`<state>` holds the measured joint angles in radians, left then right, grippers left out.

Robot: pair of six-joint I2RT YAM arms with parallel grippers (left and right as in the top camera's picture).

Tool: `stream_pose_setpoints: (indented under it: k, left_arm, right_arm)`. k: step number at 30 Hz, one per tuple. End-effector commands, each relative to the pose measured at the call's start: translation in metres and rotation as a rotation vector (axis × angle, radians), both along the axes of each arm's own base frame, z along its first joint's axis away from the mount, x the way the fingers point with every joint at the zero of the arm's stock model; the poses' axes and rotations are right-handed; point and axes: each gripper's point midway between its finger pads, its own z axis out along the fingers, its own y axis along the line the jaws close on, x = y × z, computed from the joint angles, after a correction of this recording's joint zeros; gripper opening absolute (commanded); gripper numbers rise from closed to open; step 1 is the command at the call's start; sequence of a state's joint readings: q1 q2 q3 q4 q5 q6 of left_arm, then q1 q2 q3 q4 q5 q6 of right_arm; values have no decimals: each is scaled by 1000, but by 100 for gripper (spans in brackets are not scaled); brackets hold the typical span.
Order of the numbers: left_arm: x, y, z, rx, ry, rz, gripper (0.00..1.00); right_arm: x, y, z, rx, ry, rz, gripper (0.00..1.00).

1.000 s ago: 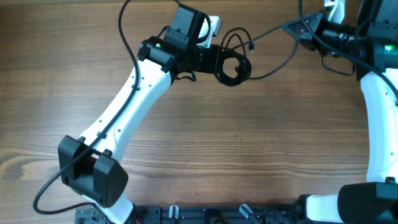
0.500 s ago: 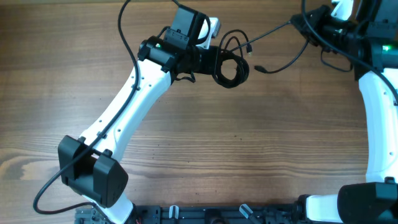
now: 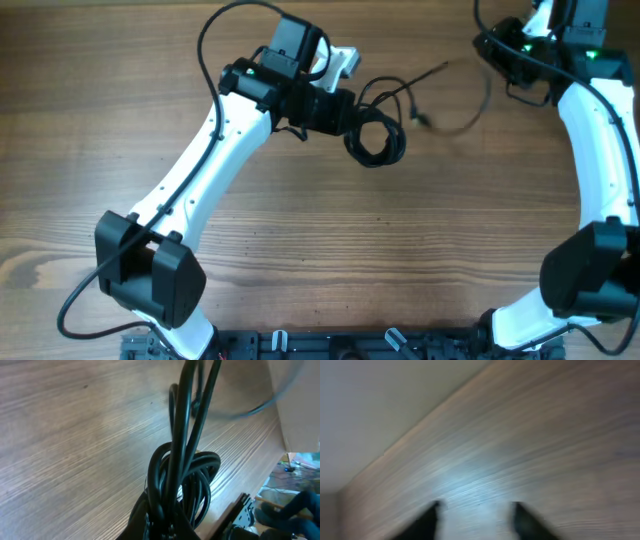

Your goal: Untangle cables

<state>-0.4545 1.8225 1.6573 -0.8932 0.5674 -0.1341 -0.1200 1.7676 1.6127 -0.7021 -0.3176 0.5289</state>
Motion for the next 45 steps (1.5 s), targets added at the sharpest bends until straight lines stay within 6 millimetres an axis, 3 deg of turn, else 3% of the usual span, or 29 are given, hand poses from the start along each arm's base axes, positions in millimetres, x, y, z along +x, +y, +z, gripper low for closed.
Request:
stream_pose_setpoints:
  k: [1, 8, 15, 21, 25, 29, 35, 38, 43, 45]
  left_arm:
    - [2, -5, 5, -65, 15, -13, 4]
    - [35, -17, 31, -198, 15, 158, 4]
    - [66, -29, 67, -355, -37, 265, 4]
    - [83, -18, 65, -347, -18, 413, 4]
    - [87, -12, 60, -358, 72, 540, 4]
    - [88, -11, 59, -390, 158, 623, 4]
    - [88, -12, 59, -407, 200, 656, 4]
    - [87, -12, 59, -404, 203, 657, 4]
    - [84, -10, 53, -382, 221, 662, 4]
    - [82, -8, 49, -367, 232, 670, 4]
  right_arm:
    - [-3, -7, 6, -69, -9, 48, 100]
    - [-41, 54, 8, 120, 32, 364, 99]
    - [-55, 98, 20, 196, -11, 543, 95]
    - [-47, 103, 34, 200, -74, 548, 89]
    - [-37, 90, 40, 185, -64, 417, 86]
    - [-36, 91, 36, 186, -32, 367, 82]
    - [-42, 120, 29, 157, -8, 418, 82]
    - [-43, 126, 19, 123, 35, 376, 81]
    - [-38, 131, 21, 105, 13, 369, 75]
    - [-31, 122, 20, 60, -2, 330, 73]
